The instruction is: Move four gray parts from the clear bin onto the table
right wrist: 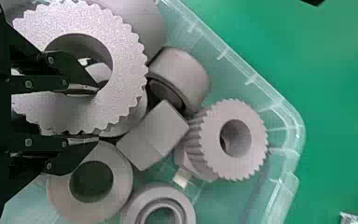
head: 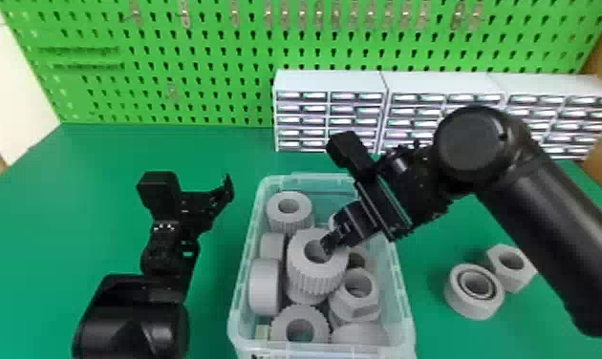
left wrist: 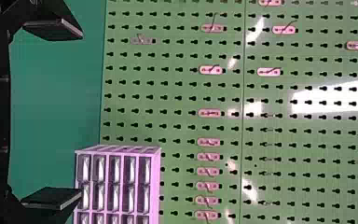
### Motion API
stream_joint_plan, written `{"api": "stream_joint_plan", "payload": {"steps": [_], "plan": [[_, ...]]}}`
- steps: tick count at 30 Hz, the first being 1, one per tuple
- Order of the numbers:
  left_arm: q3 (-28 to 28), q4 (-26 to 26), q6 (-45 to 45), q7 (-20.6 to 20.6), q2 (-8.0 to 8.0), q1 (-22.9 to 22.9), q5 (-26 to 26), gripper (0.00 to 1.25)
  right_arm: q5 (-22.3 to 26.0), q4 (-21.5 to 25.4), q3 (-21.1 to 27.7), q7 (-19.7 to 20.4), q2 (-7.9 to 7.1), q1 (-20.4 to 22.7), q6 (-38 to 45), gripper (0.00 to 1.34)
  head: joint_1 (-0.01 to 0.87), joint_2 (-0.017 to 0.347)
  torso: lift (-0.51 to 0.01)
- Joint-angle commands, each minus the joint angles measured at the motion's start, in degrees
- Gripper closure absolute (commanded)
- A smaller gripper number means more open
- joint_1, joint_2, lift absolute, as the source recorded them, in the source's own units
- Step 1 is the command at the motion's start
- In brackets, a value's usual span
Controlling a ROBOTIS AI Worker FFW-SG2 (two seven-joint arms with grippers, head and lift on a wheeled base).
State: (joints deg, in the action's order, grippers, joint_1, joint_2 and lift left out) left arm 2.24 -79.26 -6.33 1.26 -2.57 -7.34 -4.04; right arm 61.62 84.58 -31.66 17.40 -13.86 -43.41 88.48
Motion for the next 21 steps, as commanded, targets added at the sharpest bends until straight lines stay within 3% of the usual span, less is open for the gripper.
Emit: {"api": "stream_joint_plan", "payload": {"steps": [1,21], "plan": [[0.0,0.0,0.0,0.1,-0.07,0.0,0.0,0.1,-0.9,0.6,2.0,0.0,0.23,-0.3,0.6,1.0,0.693,0.072,-0.052],[0.3,0.1,0.0,0.1,0.02,0.2,0.0,0.1,-6.1,3.4,12.9,0.0,0.5,0.1,1.6,1.0,0.693,0.072,-0.052]]}}
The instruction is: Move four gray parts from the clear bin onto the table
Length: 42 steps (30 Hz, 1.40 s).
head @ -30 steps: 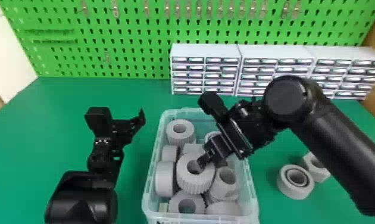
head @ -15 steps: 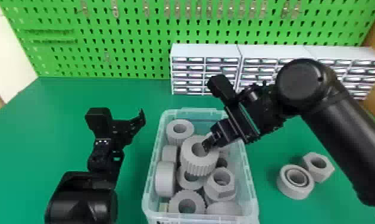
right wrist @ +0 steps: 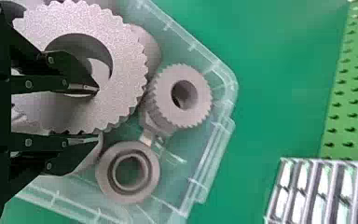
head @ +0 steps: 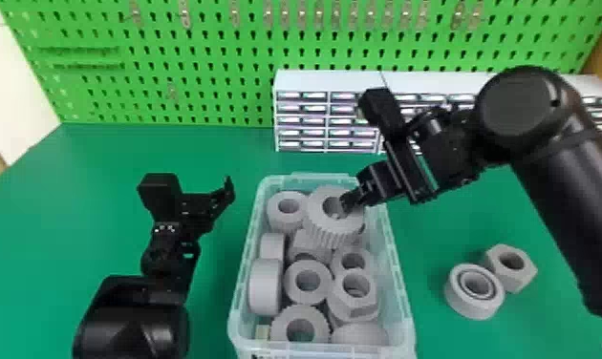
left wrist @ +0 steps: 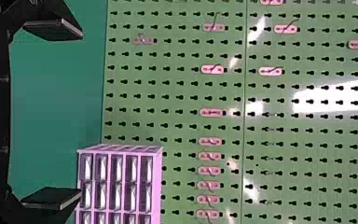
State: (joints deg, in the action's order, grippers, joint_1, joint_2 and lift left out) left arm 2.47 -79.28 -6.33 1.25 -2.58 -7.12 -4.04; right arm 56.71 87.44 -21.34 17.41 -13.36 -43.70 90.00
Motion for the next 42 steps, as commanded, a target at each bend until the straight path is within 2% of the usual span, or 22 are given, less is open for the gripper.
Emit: {"api": "stream_joint_plan", "payload": {"steps": [1,34,42], "plan": [[0.1,0.0,0.0,0.1,0.03,0.0,0.0,0.1,-1.4,0.6,3.3,0.0,0.0,0.5,0.1,1.0,0.693,0.072,-0.052],[0.1,0.1,0.5,0.1,0.03,0.1,-0.1,0.1,-9.2,2.3,16.5,0.0,0.26,3.0,0.1,1.0,0.693,0.072,-0.052],[0.0,0.1,0.5,0.1,0.03,0.1,-0.1,0.1,-11.0,2.4,19.1,0.1,-0.09,3.7,0.1,1.0,0.693,0.072,-0.052]]}}
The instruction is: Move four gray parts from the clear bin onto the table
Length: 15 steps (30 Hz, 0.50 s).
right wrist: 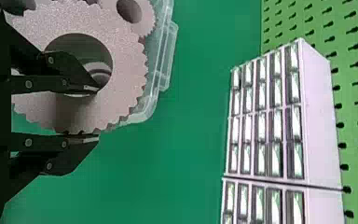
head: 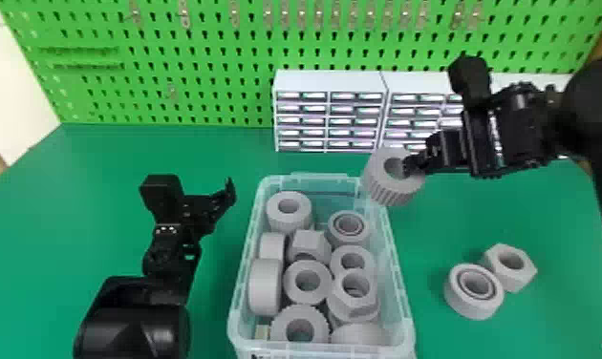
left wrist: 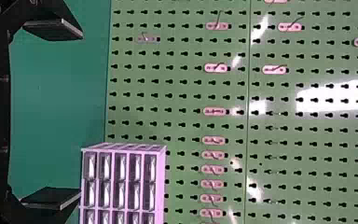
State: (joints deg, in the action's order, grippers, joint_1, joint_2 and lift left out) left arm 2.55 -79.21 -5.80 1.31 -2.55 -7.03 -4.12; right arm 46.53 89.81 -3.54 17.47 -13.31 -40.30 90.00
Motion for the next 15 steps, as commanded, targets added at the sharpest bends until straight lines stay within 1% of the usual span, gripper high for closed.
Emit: {"api": "stream_joint_plan", "payload": {"steps": [1,6,15], "plan": [[-0.1,0.0,0.0,0.0,0.01,0.0,0.0,0.1,-0.9,0.0,1.6,0.0,-0.14,0.4,0.1,1.0,0.693,0.072,-0.052],[0.0,0.0,0.0,0.0,0.01,0.0,0.0,0.1,-1.8,0.0,2.7,0.0,-0.31,0.8,0.1,1.0,0.693,0.072,-0.052],[0.1,0.0,0.0,0.0,0.01,0.1,0.0,0.1,-4.1,0.1,6.4,0.0,-0.58,2.2,0.1,1.0,0.693,0.072,-0.052]]}}
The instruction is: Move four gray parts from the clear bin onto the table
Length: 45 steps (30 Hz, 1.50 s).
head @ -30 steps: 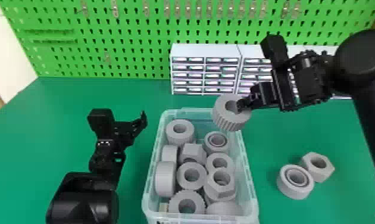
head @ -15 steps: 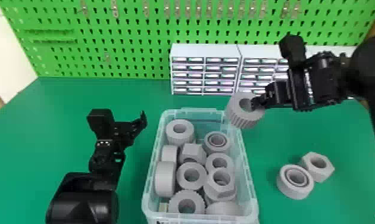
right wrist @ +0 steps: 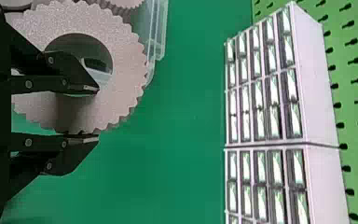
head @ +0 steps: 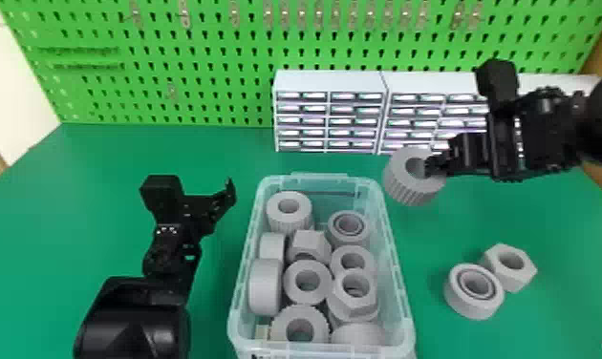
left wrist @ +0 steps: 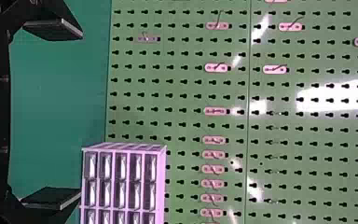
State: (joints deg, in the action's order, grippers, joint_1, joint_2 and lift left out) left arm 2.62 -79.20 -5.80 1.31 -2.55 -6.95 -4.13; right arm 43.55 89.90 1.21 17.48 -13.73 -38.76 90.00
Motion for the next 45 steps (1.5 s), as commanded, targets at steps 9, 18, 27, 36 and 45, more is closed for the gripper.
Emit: {"api": "stream_joint_plan", "payload": {"steps": [9,18,27,36,45], "plan": [[0.1,0.0,0.0,0.0,0.0,0.0,-0.2,0.1,-3.4,0.1,4.5,0.0,-0.33,2.5,0.1,1.0,0.693,0.072,-0.052],[0.4,0.1,0.0,0.0,0.0,0.0,-0.4,0.1,-5.6,0.0,7.6,-0.1,-0.42,4.5,0.1,1.0,0.693,0.072,-0.052],[0.5,0.2,0.0,0.2,0.09,-0.2,-0.4,0.1,-6.9,-1.4,8.3,-0.1,-0.51,5.1,0.1,1.0,0.693,0.072,-0.052],[0.7,0.3,0.0,0.2,0.09,-0.3,-0.4,0.1,-5.6,-4.1,7.6,-0.1,-1.21,6.3,-0.4,1.0,0.693,0.072,-0.052],[0.8,0.5,0.0,0.2,0.09,-0.3,-0.5,0.1,-4.1,-7.6,6.0,-0.1,-1.82,7.3,-4.8,1.0,0.693,0.072,-0.052]]}}
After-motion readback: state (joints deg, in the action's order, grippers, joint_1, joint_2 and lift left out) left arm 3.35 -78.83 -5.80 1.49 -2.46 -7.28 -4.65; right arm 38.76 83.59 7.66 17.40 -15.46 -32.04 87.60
